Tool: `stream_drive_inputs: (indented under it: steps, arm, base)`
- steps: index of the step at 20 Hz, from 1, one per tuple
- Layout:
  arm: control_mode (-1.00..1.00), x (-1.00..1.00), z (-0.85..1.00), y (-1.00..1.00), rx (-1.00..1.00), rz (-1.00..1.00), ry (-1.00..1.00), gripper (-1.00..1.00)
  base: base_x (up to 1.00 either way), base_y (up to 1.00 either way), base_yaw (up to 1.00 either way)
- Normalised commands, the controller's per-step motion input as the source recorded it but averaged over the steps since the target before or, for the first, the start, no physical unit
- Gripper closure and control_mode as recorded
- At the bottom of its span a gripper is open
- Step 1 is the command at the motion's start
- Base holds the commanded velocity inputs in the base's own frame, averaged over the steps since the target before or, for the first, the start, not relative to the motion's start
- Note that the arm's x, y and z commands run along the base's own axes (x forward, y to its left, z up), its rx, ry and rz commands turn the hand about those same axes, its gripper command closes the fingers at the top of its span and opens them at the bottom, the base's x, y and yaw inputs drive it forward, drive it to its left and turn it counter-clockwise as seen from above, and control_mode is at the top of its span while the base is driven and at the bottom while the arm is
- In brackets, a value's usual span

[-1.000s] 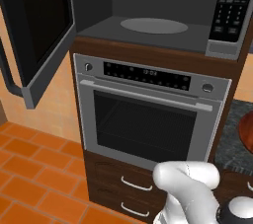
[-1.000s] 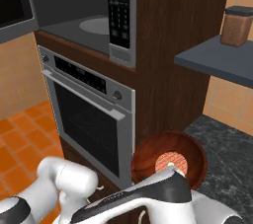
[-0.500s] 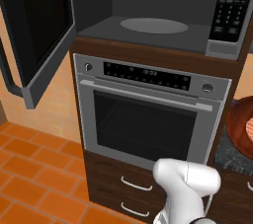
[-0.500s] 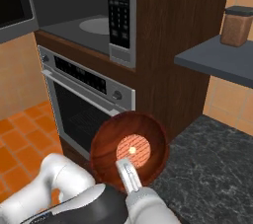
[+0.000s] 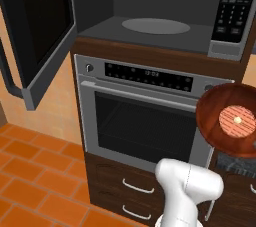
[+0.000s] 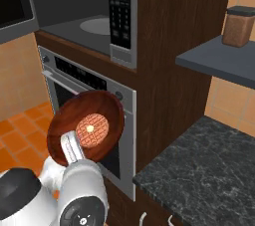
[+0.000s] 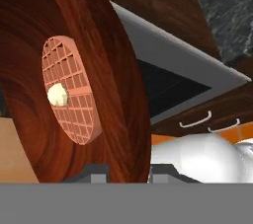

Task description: Open the microwave, place the bowl with waffle inside the microwave, then close the microwave door and turn it on.

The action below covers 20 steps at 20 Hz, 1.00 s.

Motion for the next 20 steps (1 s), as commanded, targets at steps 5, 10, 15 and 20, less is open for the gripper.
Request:
stream_drive_inputs:
  steps: [5,10,15,20]
  arm:
    - [-1.0,0.04,0.82,0.98,0.0,0.0,0.11,1.0]
    - [-1.0,0.1,0.8,0.84,0.0,0.0,0.11,1.0]
    - [-1.0,0.1,0.53,0.66,0.0,-0.03,0.09,1.0]
    - [-1.0,0.02,0.54,0.27,0.01,-0.08,0.01,1.0]
  base:
    - [0.0,0.0,0.0]
    - [0.0,0.0,0.0]
    - [0.0,0.0,0.0]
    - [0.0,0.0,0.0]
